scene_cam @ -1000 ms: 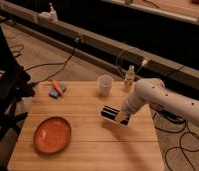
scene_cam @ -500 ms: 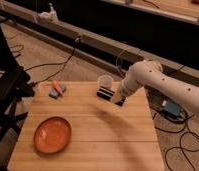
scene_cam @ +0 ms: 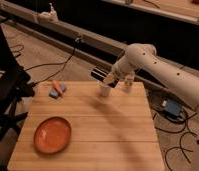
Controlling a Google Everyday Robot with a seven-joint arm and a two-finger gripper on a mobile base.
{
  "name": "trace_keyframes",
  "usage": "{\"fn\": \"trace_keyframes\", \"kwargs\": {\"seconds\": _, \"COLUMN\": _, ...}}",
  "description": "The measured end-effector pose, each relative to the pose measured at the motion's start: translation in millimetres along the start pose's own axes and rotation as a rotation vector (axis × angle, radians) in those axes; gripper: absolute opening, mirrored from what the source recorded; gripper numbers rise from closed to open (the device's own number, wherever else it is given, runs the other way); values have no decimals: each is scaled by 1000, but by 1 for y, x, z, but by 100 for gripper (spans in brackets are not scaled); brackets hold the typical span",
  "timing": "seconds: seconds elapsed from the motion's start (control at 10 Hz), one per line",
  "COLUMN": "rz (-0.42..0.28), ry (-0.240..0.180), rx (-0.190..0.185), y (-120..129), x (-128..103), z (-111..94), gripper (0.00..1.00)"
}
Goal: Place the eraser in the ceramic cup
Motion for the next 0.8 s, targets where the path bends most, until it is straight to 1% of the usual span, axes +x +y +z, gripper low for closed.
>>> {"fn": "trace_keyframes", "kwargs": {"seconds": 0.5, "rz": 6, "ry": -2, "rx": -1, "y": -2, "x": -1, "z": 2, "gripper": 0}}
{"fn": "trace_keyframes", "kwargs": {"seconds": 0.7, "rz": 27, "ry": 4, "rx": -2, "y": -14, "x": -1, "z": 12, "gripper": 0}}
{"fn": "trace_keyframes", "kwargs": {"seconds": 0.8, "rz": 33, "ry": 14, "rx": -7, "y": -21, "x": -4, "z": 23, "gripper": 0}}
